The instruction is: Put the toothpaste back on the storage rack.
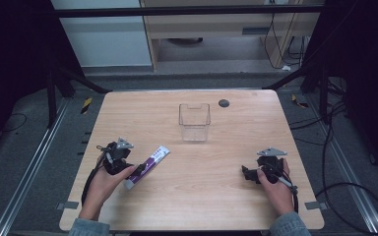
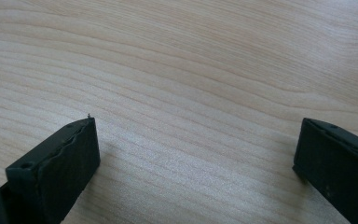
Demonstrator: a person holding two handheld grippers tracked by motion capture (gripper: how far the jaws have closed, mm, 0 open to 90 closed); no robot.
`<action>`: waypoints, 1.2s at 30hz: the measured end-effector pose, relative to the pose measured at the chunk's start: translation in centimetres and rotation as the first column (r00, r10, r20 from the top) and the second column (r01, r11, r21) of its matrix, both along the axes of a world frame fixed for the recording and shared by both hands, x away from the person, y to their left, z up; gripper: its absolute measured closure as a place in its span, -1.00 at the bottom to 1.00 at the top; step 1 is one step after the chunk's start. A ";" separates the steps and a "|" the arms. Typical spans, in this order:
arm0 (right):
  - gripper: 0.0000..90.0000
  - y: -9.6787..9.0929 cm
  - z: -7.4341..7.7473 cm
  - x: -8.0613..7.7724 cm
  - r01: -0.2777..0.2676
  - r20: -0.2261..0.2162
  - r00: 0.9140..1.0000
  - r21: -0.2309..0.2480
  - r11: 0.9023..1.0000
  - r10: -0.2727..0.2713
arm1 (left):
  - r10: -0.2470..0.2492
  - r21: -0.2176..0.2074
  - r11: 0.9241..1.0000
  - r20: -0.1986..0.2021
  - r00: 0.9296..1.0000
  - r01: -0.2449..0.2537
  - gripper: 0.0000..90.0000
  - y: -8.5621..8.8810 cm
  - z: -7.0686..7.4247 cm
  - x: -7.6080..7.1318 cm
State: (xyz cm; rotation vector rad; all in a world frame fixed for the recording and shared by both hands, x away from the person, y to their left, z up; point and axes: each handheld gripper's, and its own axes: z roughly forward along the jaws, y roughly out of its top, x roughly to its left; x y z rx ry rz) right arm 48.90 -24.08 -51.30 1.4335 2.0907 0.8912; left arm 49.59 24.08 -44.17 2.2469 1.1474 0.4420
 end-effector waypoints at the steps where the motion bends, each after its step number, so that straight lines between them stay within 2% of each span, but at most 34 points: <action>1: -0.99 0.0 0.0 0.0 -0.001 0.001 1.000 -0.002 1.000 0.001 | -0.005 -0.001 1.000 -0.002 1.000 0.005 -0.79 -0.1 0.1 0.0; 7: -0.99 0.0 0.0 0.0 0.003 0.000 1.000 0.000 1.000 -0.003 | 0.012 -0.017 1.000 0.000 1.000 -0.012 -0.80 -0.5 0.1 0.4; 11: -0.99 0.1 0.0 0.0 0.008 0.000 1.000 0.001 1.000 -0.008 | 0.003 -0.024 1.000 -0.004 1.000 -0.003 -0.80 -1.1 0.3 0.9; 15: -0.99 0.1 0.0 0.0 0.005 -0.001 1.000 -0.003 1.000 -0.005 | -0.014 -0.007 1.000 -0.005 1.000 0.014 -0.81 -1.7 0.9 1.2; 16: -0.99 0.1 0.0 0.0 0.005 -0.002 1.000 -0.002 1.000 -0.005 | -0.027 0.019 0.999 0.002 1.000 0.027 -0.82 -2.2 1.6 1.2; 19: -0.99 0.1 0.0 0.0 0.005 -0.002 1.000 -0.003 1.000 -0.005 | -0.046 0.042 0.998 -0.005 0.999 0.046 -0.85 -2.8 2.0 1.4; 21: -0.99 0.1 0.0 0.0 0.005 -0.002 1.000 -0.002 1.000 -0.005 | -0.044 0.101 0.994 -0.024 0.999 0.046 -0.82 -2.9 1.9 1.7; 22: -0.99 0.1 0.0 0.0 0.006 -0.001 1.000 -0.002 1.000 -0.006 | -0.043 0.138 0.989 -0.032 0.999 0.047 -0.78 -2.9 1.7 1.9; 24: -0.99 0.1 0.0 0.0 0.006 -0.002 1.000 -0.001 1.000 -0.006 | -0.043 0.168 0.984 -0.056 0.997 0.052 -0.78 -2.8 1.3 2.1; 26: -0.99 0.1 0.0 0.0 0.006 -0.001 1.000 -0.001 1.000 -0.006 | -0.042 0.160 0.986 -0.070 0.997 0.053 -0.78 -2.8 1.0 2.4; 30: -0.99 0.1 0.0 0.0 0.008 -0.001 1.000 0.002 1.000 -0.008 | -0.059 0.077 0.995 -0.110 0.992 0.068 -0.79 -3.0 0.8 3.0; 32: -0.99 0.1 0.0 0.0 0.009 -0.001 1.000 0.004 1.000 -0.009 | -0.065 0.073 0.995 -0.122 0.990 0.074 -0.79 -3.1 0.8 3.2; 33: -0.99 0.1 0.0 0.0 0.009 -0.001 1.000 0.004 1.000 -0.009 | -0.061 0.064 0.995 -0.147 0.987 0.071 -0.79 -3.2 0.5 3.8; 34: -0.99 0.1 0.0 0.0 0.009 -0.001 1.000 0.004 1.000 -0.009 | -0.061 0.064 0.995 -0.147 0.987 0.071 -0.78 -3.2 0.5 3.8; 36: -0.99 0.1 0.0 0.0 0.008 -0.001 1.000 0.002 1.000 -0.008 | -0.066 0.078 0.994 -0.170 0.983 0.080 -0.77 -3.6 0.2 4.3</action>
